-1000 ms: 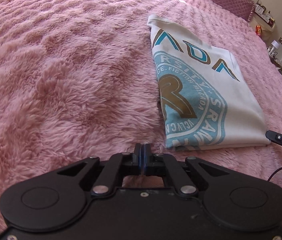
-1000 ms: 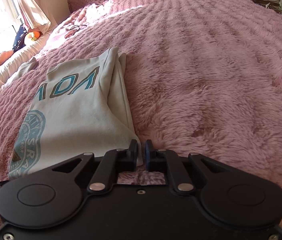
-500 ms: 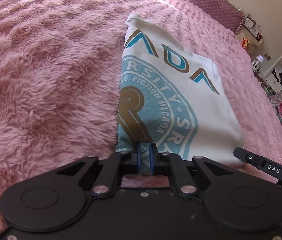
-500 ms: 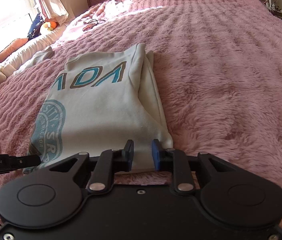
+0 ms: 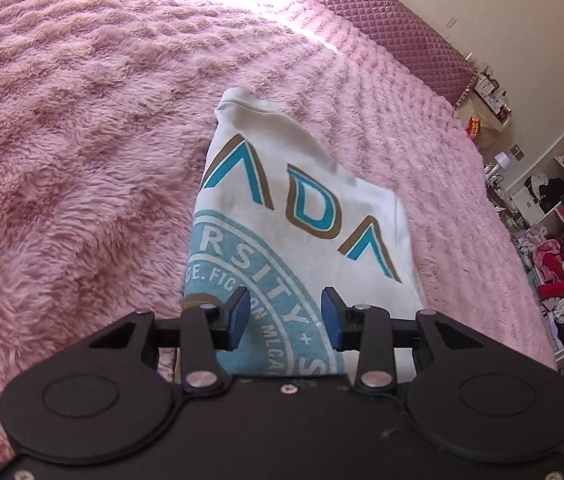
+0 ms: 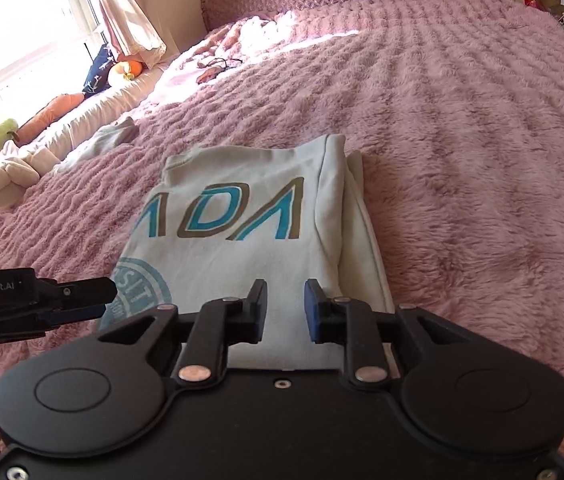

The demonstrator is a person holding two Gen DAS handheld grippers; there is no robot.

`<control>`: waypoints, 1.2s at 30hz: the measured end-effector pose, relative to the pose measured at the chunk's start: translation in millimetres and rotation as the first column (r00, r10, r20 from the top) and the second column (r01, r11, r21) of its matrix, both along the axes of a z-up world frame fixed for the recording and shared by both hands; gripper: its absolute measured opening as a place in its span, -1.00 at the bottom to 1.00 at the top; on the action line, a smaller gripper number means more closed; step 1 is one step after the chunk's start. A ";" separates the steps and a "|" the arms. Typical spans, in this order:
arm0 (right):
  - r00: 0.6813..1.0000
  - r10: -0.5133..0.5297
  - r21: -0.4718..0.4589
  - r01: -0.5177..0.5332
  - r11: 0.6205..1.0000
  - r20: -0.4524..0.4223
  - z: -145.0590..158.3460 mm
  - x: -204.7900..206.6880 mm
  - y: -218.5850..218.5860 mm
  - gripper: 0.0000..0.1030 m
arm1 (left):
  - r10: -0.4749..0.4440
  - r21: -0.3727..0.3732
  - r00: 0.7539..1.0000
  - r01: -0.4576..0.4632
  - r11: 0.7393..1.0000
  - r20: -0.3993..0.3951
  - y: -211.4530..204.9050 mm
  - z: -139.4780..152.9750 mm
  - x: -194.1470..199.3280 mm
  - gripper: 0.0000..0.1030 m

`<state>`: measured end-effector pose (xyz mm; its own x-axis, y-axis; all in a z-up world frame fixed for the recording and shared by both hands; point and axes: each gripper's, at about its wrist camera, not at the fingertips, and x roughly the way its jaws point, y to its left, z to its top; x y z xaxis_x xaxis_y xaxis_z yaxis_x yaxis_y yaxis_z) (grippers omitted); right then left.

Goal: Fold small clothes

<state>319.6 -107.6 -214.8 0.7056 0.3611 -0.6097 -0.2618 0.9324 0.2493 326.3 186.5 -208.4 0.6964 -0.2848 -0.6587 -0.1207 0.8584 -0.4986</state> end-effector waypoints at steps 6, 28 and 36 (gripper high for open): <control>1.000 0.022 0.027 -0.022 0.999 0.005 0.9 6.7 -9.0 -0.69 | -0.053 0.033 0.999 0.053 0.998 0.003 4.6 -5.7 8.4 -0.24; 0.999 -0.041 -0.042 0.041 0.998 0.005 -4.3 96.3 -3.2 -0.87 | 0.059 -0.007 0.998 -0.060 0.998 -0.031 35.2 -18.5 58.6 -0.03; 0.997 -0.076 0.051 0.075 0.996 0.022 4.9 148.1 -8.2 -0.44 | 0.104 -0.080 0.994 -0.106 0.991 -0.021 59.6 -22.2 113.7 0.03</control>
<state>467.7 -115.8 -209.9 0.7461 0.3356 -0.5751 -0.1973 0.9363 0.2905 440.0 246.1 -230.6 0.7141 -0.2633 -0.6486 -0.2170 0.7976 -0.5628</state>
